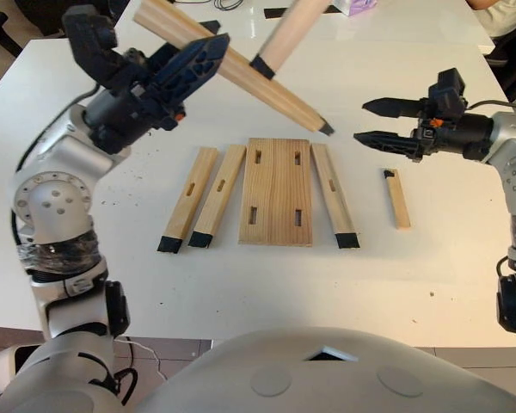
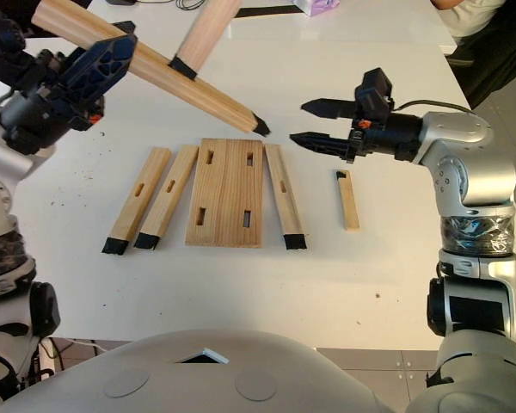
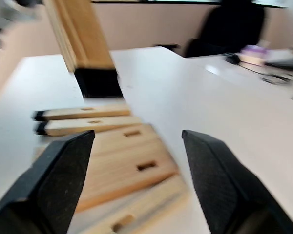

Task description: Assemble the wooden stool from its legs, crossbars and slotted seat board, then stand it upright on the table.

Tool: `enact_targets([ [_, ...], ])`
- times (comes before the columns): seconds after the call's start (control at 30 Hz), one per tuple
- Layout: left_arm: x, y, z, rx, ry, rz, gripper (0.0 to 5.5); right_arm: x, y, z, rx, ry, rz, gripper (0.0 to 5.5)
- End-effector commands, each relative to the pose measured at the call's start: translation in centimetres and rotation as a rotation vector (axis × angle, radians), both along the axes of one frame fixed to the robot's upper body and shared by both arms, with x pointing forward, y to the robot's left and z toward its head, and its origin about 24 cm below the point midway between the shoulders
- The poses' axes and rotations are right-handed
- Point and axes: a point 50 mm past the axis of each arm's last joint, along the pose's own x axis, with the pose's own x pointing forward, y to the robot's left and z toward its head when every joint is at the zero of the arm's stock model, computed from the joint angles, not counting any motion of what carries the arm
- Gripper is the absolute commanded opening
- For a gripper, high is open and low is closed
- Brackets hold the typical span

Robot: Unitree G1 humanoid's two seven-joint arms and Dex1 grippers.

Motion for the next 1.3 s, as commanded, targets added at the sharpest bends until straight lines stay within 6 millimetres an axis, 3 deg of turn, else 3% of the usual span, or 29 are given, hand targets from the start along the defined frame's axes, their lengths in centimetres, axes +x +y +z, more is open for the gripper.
enact_targets([
  [0.03,-0.6,2.2,0.9,0.172,-0.061,0.004,2.06,0.3,-2.1,-0.3,-0.007,-0.056,-0.158,3.30],
  [0.23,-1.7,3.6,1.2,0.326,-0.039,-0.075,2.06,0.4,-4.0,-1.2,0.002,-0.126,-0.385,3.30],
  [0.43,-2.7,2.8,0.0,0.472,0.034,-0.272,2.06,-1.1,-5.6,-1.7,-0.002,-0.116,-0.492,3.30],
  [0.77,-2.6,2.7,-3.0,0.590,0.027,-0.321,2.06,-0.5,-3.9,-2.3,0.001,-0.087,-0.446,3.30],
  [1.3,-1.8,1.6,-3.4,0.576,-0.025,-0.335,2.06,-0.2,-3.5,-3.4,0.003,-0.028,-0.427,3.30],
])
